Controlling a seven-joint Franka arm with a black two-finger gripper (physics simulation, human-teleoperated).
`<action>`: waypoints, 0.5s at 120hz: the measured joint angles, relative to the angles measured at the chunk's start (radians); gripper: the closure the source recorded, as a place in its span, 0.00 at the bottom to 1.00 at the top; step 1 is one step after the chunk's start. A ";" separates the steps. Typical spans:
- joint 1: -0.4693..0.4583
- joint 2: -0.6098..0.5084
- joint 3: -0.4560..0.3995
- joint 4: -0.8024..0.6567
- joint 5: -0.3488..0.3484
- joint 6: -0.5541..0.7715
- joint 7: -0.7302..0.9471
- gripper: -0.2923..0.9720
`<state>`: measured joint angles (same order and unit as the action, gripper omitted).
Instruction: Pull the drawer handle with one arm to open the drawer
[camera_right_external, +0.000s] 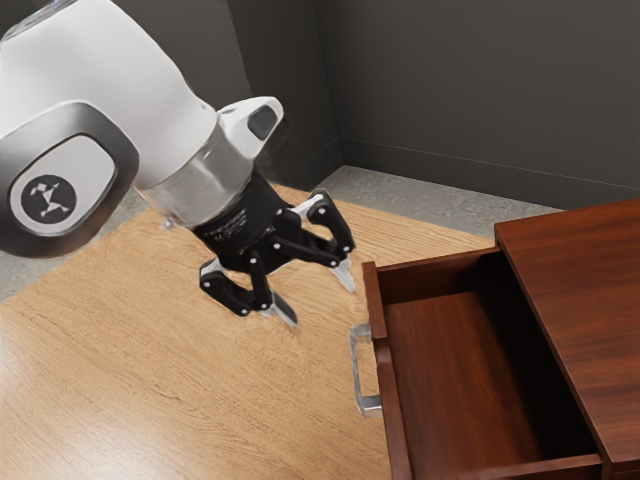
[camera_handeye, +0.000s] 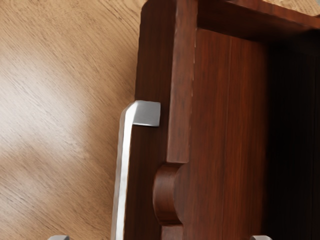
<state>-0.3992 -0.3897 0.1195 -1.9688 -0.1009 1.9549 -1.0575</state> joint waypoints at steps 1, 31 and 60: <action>0.000 0.000 0.005 0.014 -0.001 -0.006 0.000 0.42; -0.152 0.012 -0.053 0.192 0.017 -0.221 0.012 0.29; -0.162 0.019 -0.082 0.197 0.026 -0.347 0.026 0.25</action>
<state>-0.5614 -0.3710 0.0372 -1.7722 -0.0752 1.6077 -1.0319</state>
